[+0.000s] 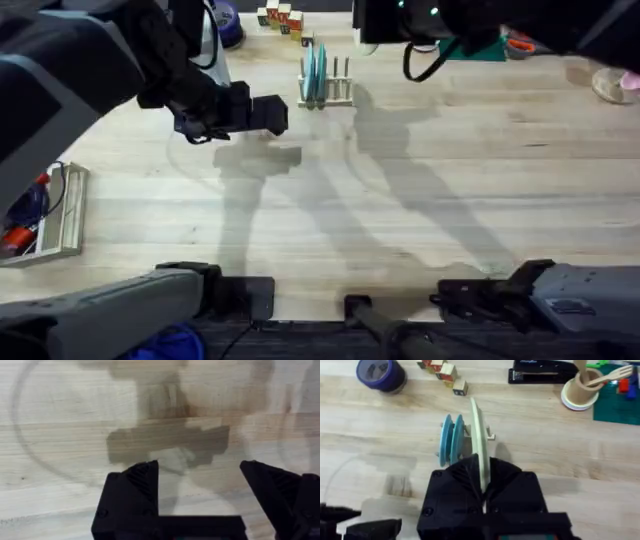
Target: Pick up the plates from the table one by one and place each into a slot on the dish rack.
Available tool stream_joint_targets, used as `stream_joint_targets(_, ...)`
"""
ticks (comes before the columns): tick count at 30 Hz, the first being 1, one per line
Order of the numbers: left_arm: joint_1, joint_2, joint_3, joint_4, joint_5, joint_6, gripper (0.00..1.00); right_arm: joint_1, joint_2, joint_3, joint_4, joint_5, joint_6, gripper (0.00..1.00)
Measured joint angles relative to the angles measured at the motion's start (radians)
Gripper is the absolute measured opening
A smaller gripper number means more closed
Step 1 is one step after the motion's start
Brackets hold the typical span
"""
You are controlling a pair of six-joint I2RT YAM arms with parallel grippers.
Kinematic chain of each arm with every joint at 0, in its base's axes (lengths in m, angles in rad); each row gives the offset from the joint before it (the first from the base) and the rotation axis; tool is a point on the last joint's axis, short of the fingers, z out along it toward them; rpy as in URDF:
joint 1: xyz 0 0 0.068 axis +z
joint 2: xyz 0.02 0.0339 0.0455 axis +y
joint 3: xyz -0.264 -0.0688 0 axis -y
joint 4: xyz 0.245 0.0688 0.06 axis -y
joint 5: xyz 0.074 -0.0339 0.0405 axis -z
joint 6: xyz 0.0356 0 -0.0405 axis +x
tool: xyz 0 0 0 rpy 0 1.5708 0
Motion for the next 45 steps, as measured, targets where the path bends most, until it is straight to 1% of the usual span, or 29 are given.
stream_joint_targets(4, 0.000, 0.000, 0.000, -0.024, 0.000, 0.000, 0.993, 0.041, 0.006, 0.000, 0.006, 0.092, 0.056, 0.033)
stream_joint_targets(10, 0.000, 0.000, 0.000, -0.028, 0.000, 0.000, 0.993, 0.061, 0.051, 0.000, 0.044, 0.147, 0.120, 0.033)
stream_joint_targets(19, 0.000, 0.000, 0.000, -0.022, 0.000, 0.000, 0.993, 0.061, 0.088, 0.001, 0.089, 0.164, 0.175, 0.033)
stream_joint_targets(32, 0.000, 0.000, 0.000, -0.020, 0.000, 0.000, 0.993, 0.061, 0.093, 0.001, 0.102, 0.169, 0.179, 0.033)
stream_joint_targets(40, 0.000, 0.000, 0.000, -0.020, 0.000, 0.000, 0.993, 0.060, 0.167, 0.002, 0.157, 0.189, 0.170, 0.033)
stream_joint_targets(45, 0.000, 0.000, 0.000, -0.020, 0.000, 0.000, 0.993, 0.048, 0.179, 0.003, 0.194, 0.190, 0.167, 0.033)
